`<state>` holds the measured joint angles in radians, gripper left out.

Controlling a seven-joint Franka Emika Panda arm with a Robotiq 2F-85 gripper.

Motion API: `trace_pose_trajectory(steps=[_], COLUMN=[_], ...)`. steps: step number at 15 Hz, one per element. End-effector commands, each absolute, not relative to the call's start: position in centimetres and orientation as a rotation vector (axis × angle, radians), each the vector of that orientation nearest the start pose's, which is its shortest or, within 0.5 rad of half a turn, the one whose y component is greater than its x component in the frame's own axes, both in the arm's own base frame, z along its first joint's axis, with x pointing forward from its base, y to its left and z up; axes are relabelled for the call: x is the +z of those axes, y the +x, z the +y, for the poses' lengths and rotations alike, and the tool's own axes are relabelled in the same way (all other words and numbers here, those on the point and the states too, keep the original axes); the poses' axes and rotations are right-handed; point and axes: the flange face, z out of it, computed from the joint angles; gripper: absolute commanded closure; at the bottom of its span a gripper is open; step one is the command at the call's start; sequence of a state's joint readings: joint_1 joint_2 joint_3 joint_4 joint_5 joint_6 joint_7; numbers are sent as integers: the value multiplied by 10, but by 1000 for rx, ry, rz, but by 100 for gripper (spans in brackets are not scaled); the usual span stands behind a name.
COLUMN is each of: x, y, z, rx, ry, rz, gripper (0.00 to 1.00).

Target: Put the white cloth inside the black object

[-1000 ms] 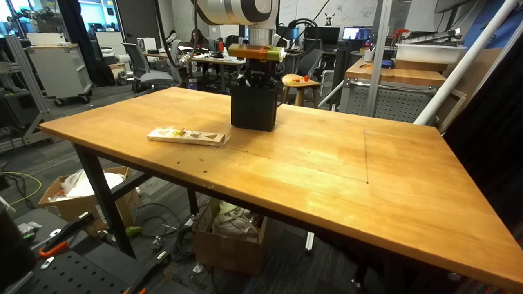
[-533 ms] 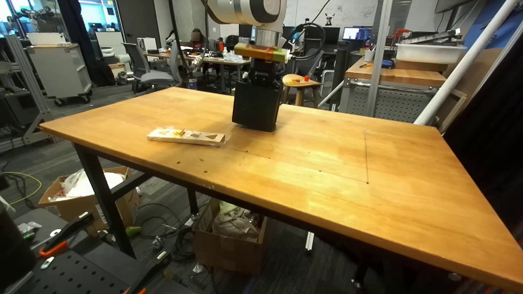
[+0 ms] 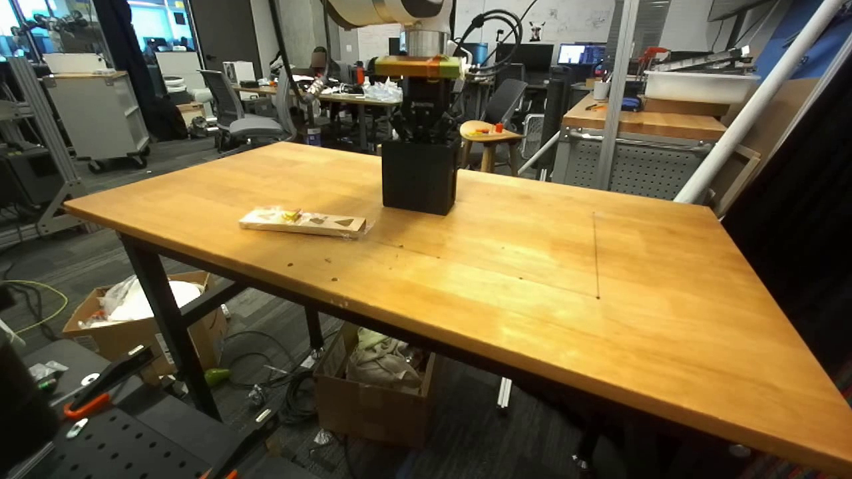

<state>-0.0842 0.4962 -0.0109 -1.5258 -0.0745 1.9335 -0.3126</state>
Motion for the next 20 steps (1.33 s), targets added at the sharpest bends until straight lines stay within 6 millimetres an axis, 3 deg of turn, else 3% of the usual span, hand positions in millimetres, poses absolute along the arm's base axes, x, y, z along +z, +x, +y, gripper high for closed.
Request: trace_pose_trajectory(steps=[1, 5, 9, 20], x=[405, 431, 444, 444], y=[674, 672, 674, 679], z=[-48, -30, -16, 30], rx=[73, 5, -37, -37], ry=[-3248, -3291, -3311, -3315], rz=[-446, -495, -551, -685], gripper=[100, 100, 100, 100])
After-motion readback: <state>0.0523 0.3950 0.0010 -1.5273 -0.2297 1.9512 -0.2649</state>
